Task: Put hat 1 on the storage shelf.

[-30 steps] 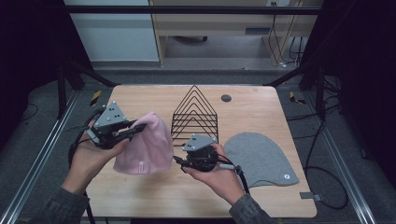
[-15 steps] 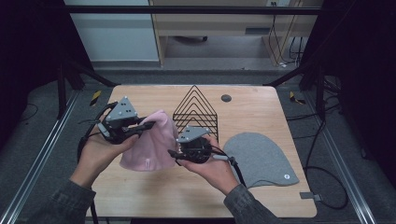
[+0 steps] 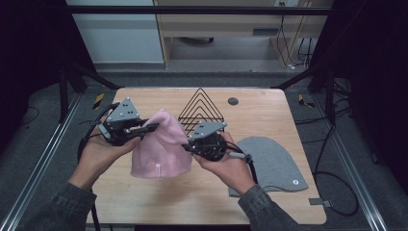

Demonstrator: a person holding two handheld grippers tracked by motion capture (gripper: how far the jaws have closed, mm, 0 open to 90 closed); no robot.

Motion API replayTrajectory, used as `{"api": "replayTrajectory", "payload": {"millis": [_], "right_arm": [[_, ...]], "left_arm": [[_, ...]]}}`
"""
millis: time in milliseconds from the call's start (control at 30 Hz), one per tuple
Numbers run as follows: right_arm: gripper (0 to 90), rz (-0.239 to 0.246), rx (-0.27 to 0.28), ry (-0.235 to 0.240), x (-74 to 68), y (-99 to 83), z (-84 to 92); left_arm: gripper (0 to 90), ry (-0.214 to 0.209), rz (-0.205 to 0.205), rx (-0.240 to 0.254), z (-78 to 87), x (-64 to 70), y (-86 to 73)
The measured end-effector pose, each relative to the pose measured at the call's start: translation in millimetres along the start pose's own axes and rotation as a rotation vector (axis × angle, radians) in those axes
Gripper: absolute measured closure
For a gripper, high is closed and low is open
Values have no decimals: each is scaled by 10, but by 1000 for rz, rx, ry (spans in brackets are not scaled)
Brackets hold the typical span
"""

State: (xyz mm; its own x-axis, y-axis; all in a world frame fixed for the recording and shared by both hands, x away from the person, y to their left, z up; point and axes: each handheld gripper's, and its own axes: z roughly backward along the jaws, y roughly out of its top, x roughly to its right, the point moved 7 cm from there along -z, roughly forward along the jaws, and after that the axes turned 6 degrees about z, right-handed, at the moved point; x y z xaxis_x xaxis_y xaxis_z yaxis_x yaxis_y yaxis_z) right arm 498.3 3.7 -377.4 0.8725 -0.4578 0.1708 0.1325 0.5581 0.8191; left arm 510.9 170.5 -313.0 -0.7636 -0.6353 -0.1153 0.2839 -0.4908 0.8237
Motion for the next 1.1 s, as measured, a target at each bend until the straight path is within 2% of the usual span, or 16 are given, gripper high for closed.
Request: {"api": "replayTrajectory", "payload": {"millis": [100,267,300,367,467,567,733,767,800,867,933,967,1033,1100], "right_arm": [[841,8,-4,-20,93,60,134],[841,18,-13,-42,178,118,239],[841,17,-12,-46,199,132,268],[841,17,-12,-47,208,134,279],[840,10,-16,-50,240,128,297],[840,6,-18,-56,277,139,326],[838,11,1,-81,367,259,442],[839,19,6,-98,424,327,496],[839,19,6,-98,424,327,496],[839,21,17,-123,537,441,583],[838,23,23,-143,627,514,638],[838,23,23,-143,627,514,638],[838,27,25,-160,713,583,686],[838,28,29,-184,856,663,736]], "left_arm": [[797,-9,2,7,-12,-5,42],[796,-21,8,19,-53,-3,164],[793,-31,22,26,-63,-1,214],[792,-30,34,30,-74,0,238],[791,-31,30,20,-103,-4,303],[791,-32,31,31,-113,0,402],[791,-20,24,63,-79,-27,650],[790,-12,21,81,-68,-56,773],[790,-12,21,81,-68,-56,773],[789,-12,27,111,-64,-119,967],[789,-12,33,129,-77,-167,1087],[789,-12,33,129,-77,-167,1087],[789,-12,37,145,-103,-216,1196],[789,-12,37,158,-138,-258,1294]]}}
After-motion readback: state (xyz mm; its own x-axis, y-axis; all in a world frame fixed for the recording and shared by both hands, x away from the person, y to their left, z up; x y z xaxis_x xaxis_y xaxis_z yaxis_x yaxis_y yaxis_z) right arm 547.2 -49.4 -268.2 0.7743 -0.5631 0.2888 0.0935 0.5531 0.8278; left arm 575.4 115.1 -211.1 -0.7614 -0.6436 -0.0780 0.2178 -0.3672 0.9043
